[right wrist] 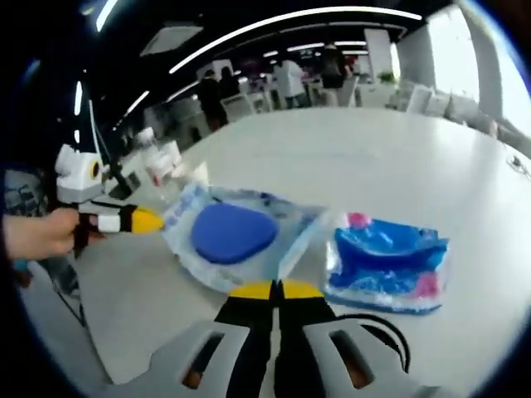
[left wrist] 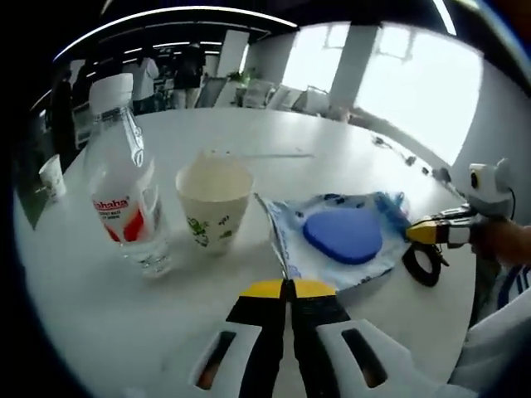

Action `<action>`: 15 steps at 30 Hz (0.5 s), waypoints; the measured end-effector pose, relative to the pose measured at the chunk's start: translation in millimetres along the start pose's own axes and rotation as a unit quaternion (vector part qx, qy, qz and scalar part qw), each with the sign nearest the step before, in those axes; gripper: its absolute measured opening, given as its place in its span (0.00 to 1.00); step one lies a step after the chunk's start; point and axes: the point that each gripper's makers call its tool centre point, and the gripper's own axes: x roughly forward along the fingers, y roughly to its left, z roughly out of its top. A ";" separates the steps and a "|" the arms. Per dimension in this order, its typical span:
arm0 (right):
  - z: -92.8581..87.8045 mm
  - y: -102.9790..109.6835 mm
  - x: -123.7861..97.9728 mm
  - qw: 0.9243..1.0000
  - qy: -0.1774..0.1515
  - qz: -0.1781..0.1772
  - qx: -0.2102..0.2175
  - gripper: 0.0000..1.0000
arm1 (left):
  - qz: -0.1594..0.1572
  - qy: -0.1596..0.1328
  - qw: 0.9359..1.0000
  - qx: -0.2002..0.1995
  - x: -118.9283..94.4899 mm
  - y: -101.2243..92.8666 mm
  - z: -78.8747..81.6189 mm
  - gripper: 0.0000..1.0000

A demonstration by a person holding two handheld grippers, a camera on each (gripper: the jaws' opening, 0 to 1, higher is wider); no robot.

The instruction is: Arrange the tabletop items into an orderly group along one side of the table until the central work area is clear of visible clutter.

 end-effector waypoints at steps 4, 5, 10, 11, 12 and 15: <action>6.5 -4.7 9.0 1.000 0.005 0.007 -0.012 0.00 | 0.010 -0.001 1.000 -0.002 3.4 2.5 3.1 0.00; 7.7 -6.0 10.5 1.000 0.005 0.006 -0.014 0.00 | 0.011 -0.002 1.000 -0.005 4.3 2.7 3.1 0.00; 11.1 -10.9 16.8 1.000 0.008 0.008 -0.016 0.00 | 0.014 0.002 1.000 -0.001 8.2 3.5 1.8 0.00; 10.3 -11.0 18.5 1.000 0.010 0.009 -0.017 0.00 | 0.016 0.002 1.000 -0.003 8.8 4.3 1.7 0.00; 9.7 -10.7 19.6 1.000 0.012 0.010 -0.017 0.00 | 0.018 0.002 1.000 -0.003 9.3 5.3 1.5 0.00; 3.4 -8.9 25.1 0.999 0.027 0.014 -0.038 0.00 | 0.024 0.005 1.000 -0.005 12.2 8.9 0.0 0.00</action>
